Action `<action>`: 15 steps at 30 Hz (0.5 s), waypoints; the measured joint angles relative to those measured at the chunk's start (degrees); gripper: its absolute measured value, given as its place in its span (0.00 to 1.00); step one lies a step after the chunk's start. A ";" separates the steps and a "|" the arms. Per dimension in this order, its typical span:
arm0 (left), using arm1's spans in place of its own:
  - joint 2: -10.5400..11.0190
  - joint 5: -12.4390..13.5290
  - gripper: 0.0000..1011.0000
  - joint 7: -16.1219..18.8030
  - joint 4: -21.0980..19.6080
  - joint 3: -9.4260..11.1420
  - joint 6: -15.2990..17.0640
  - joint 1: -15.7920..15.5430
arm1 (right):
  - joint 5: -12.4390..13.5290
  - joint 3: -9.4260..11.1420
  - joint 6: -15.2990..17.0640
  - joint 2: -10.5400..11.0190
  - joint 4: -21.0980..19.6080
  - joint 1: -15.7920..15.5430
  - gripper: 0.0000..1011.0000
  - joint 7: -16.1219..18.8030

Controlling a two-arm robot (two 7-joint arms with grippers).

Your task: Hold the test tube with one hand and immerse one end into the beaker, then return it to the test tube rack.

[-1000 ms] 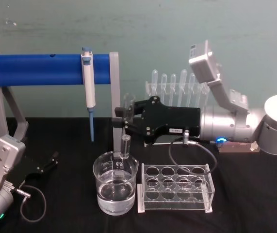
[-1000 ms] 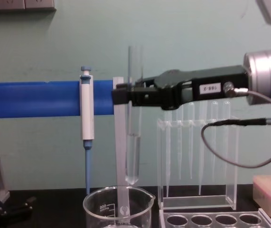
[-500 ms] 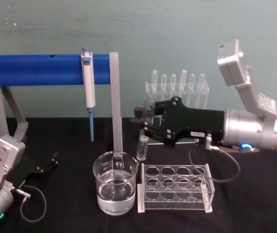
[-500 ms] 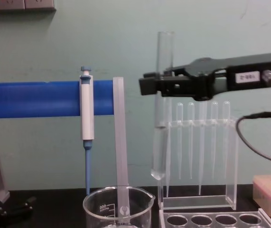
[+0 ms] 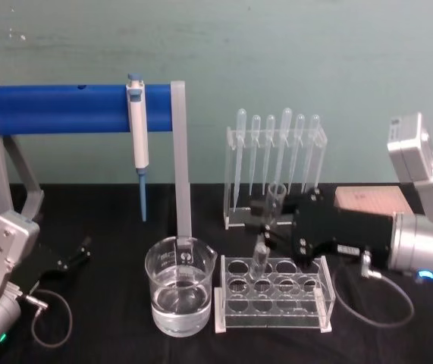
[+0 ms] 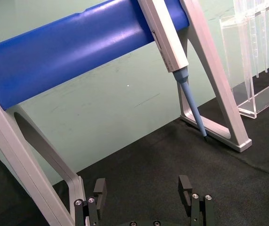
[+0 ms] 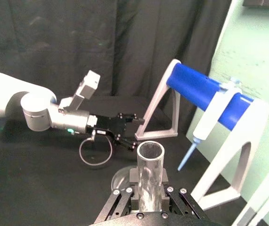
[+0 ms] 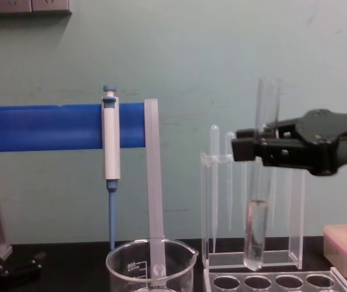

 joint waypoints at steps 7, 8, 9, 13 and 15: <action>0.00 0.00 0.99 0.00 0.00 0.00 0.00 0.00 | -0.86 1.42 -1.81 0.57 0.25 -3.16 0.22 -0.73; 0.00 0.00 0.99 0.00 0.00 0.00 0.00 0.00 | -0.93 1.51 -2.01 0.51 0.41 -3.39 0.22 -0.77; 0.00 0.00 0.99 0.00 0.00 0.00 0.00 0.00 | -1.03 1.60 -2.17 0.42 0.56 -3.59 0.22 -0.78; 0.00 0.00 0.99 0.00 0.00 0.00 0.00 0.00 | -1.62 2.10 -3.52 -0.29 1.79 -4.65 0.22 -0.78; 0.00 0.00 0.99 0.00 0.00 0.00 0.00 0.00 | -1.79 2.31 -3.89 -0.73 2.46 -4.93 0.22 -0.72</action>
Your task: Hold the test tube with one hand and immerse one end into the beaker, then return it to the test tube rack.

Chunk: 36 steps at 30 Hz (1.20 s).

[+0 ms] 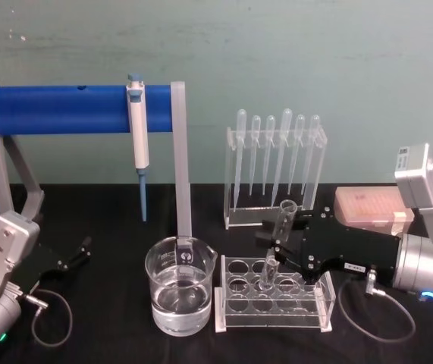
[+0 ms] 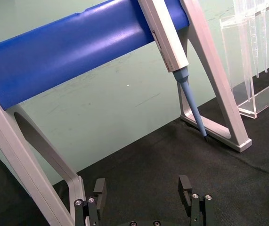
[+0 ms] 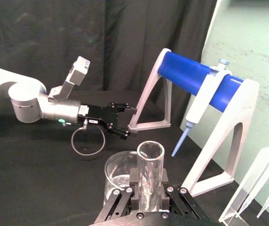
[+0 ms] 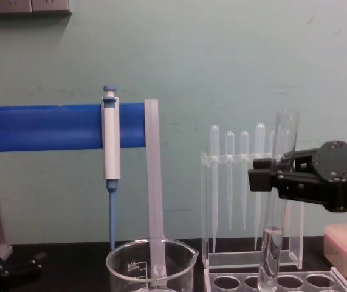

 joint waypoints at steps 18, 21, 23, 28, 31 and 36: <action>0.00 0.00 0.99 0.00 0.00 0.00 0.00 0.00 | -2.21 0.73 -1.35 -2.98 4.07 -0.21 0.22 1.09; 0.00 0.00 0.99 0.00 0.00 0.00 0.00 0.00 | -2.52 0.79 -1.58 -3.27 4.44 -0.17 0.22 1.14; 0.00 0.00 0.99 0.00 0.00 0.00 0.00 0.00 | -2.65 0.90 -1.73 -3.47 4.73 -0.17 0.22 1.21; 0.00 0.00 0.99 0.00 0.00 0.00 0.00 0.00 | -2.99 1.05 -2.06 -3.98 5.48 -0.29 0.22 1.43; 0.00 0.00 0.99 0.00 0.00 0.00 0.00 0.00 | -3.05 1.05 -2.17 -4.30 5.98 -0.35 0.22 1.54; 0.00 0.00 0.99 0.00 0.00 0.00 0.00 0.00 | -3.06 0.99 -2.60 -4.80 6.86 -0.57 0.22 1.93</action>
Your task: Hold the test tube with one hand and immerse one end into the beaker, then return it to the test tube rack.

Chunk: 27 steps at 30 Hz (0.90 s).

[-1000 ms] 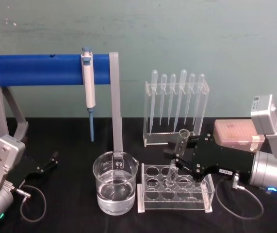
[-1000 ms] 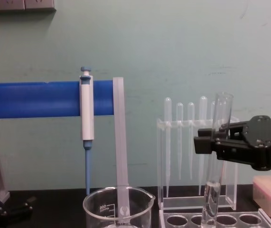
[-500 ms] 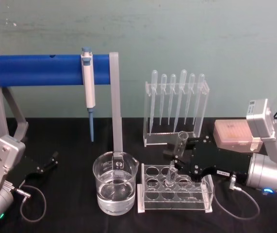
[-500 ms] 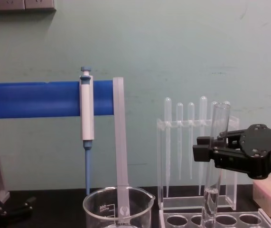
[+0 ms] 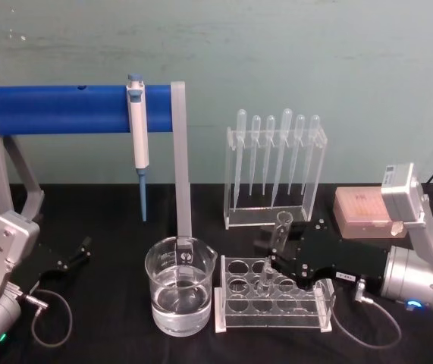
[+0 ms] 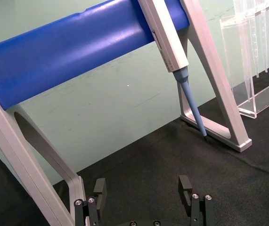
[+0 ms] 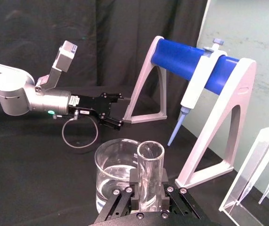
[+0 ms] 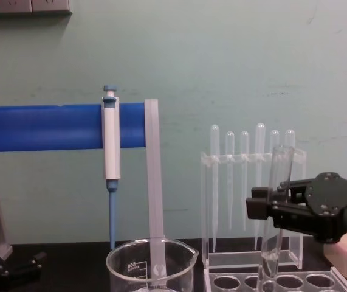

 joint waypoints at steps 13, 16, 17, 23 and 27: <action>0.00 0.00 0.99 0.00 0.00 0.00 0.00 0.00 | -0.32 -0.04 -0.79 -0.89 2.61 0.07 0.22 0.92; 0.00 0.00 0.99 0.00 0.00 0.00 0.00 0.00 | -0.32 -0.11 -1.05 -1.17 3.49 0.23 0.22 1.31; 0.00 0.00 0.99 0.00 0.00 0.00 0.00 0.00 | -0.33 -0.14 -1.13 -1.26 3.73 0.26 0.22 1.39; 0.00 0.00 0.99 0.00 0.00 0.00 0.00 0.00 | -0.40 -0.55 -1.57 -1.95 5.21 0.66 0.22 1.98; 0.00 0.00 0.99 0.00 0.00 0.00 0.00 0.00 | -0.51 -0.80 -1.79 -2.35 6.12 0.88 0.22 2.30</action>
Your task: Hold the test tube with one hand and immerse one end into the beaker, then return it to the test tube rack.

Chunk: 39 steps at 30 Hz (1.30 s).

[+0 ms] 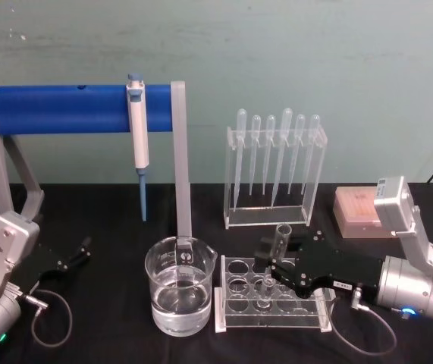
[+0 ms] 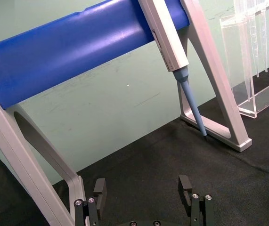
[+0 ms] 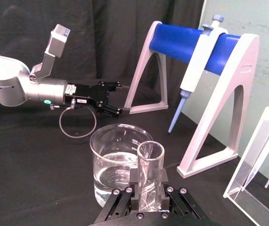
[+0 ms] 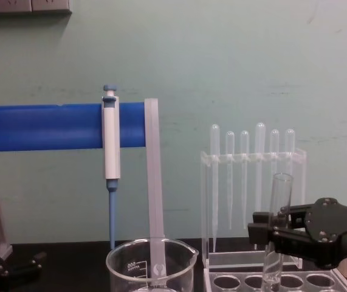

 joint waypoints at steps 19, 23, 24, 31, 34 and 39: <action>0.00 0.00 0.99 0.00 0.00 0.00 0.00 0.00 | -0.76 -0.51 -1.13 -1.38 2.59 0.02 0.22 0.26; 0.00 0.00 0.99 0.00 0.00 0.00 0.00 0.00 | -0.77 -0.49 -1.15 -1.44 2.71 0.00 0.22 0.17; 0.00 0.00 0.99 0.00 0.00 0.00 0.00 0.00 | -0.76 -0.49 -1.15 -1.44 2.70 0.00 0.22 0.17; 0.00 0.00 0.99 0.00 0.00 0.00 0.00 0.00 | -0.75 -0.46 -1.14 -1.36 2.56 0.01 0.22 0.15; 0.00 0.00 0.99 0.00 0.00 0.00 0.00 0.00 | -0.74 -0.45 -1.13 -1.34 2.53 0.01 0.28 0.14; 0.00 0.00 0.99 0.00 0.00 0.00 0.00 0.00 | -0.71 -0.45 -1.11 -1.32 2.47 0.02 0.42 0.13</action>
